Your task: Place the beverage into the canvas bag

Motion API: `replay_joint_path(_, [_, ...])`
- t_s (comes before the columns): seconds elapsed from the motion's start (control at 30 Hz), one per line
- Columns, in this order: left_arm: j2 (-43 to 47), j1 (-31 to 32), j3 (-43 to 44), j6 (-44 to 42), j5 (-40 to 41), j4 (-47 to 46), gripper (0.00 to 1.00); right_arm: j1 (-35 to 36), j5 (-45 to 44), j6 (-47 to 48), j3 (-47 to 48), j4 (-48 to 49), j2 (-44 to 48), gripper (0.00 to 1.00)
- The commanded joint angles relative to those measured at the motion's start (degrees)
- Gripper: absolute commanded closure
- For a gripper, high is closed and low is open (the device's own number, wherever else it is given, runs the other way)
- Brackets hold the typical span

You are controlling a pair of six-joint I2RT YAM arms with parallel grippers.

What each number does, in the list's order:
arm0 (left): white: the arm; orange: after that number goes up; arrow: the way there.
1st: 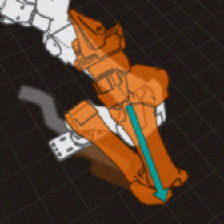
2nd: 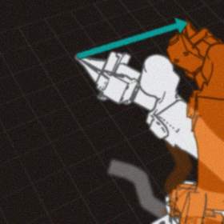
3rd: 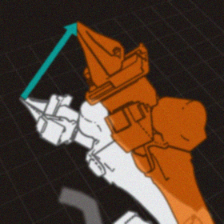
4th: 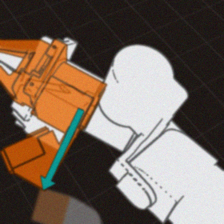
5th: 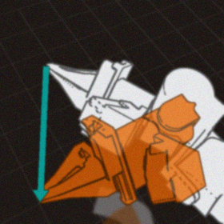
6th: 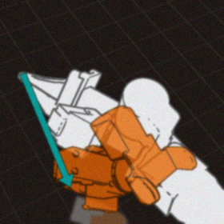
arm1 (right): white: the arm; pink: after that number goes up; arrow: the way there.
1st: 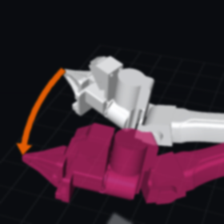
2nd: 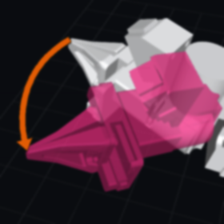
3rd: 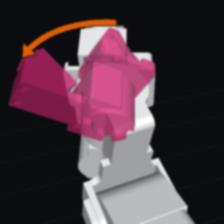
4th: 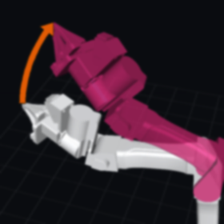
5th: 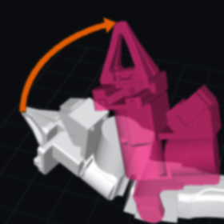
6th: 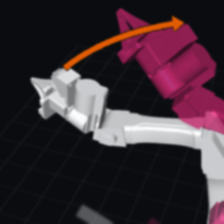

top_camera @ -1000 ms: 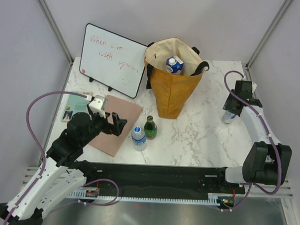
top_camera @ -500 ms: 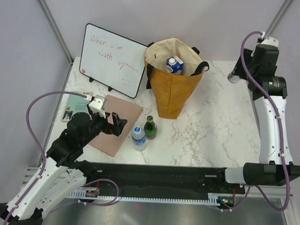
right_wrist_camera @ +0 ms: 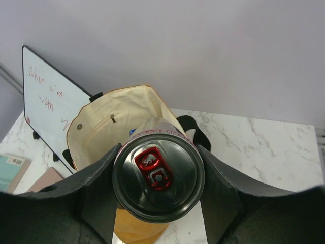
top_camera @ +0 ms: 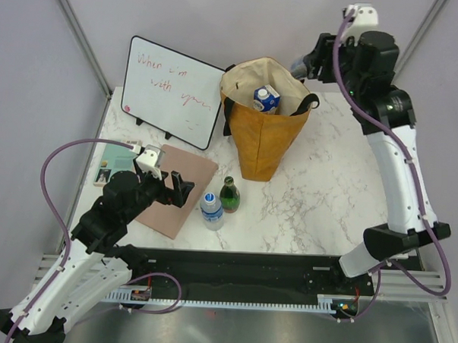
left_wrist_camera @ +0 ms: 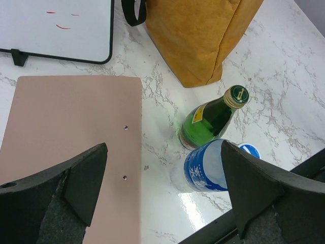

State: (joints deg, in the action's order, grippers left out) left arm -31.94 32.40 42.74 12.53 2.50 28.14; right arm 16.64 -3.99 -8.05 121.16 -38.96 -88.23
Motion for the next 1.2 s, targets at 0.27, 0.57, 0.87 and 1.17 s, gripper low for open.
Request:
replay_joint_path(0.27, [-0.66,0.29,0.24,-1.02,-0.13,-1.86,0.0,9.46,-3.38,14.73,-0.06,17.6,-13.72,1.0])
replay_joint_path(0.57, [-0.31,0.29,-0.03,-1.11,0.4,-1.86,0.0,9.46,0.12,14.21,4.17,22.08,-22.86,1.0])
replay_joint_path(0.87, [-0.14,0.29,-0.11,-1.11,0.57,-1.77,0.0,9.46,-1.02,14.73,6.81,23.31,-29.64,1.0])
replay_joint_path(1.17, [-0.49,0.29,0.06,-1.11,0.13,-1.86,0.0,9.46,-1.81,16.4,4.6,24.11,-30.07,1.0])
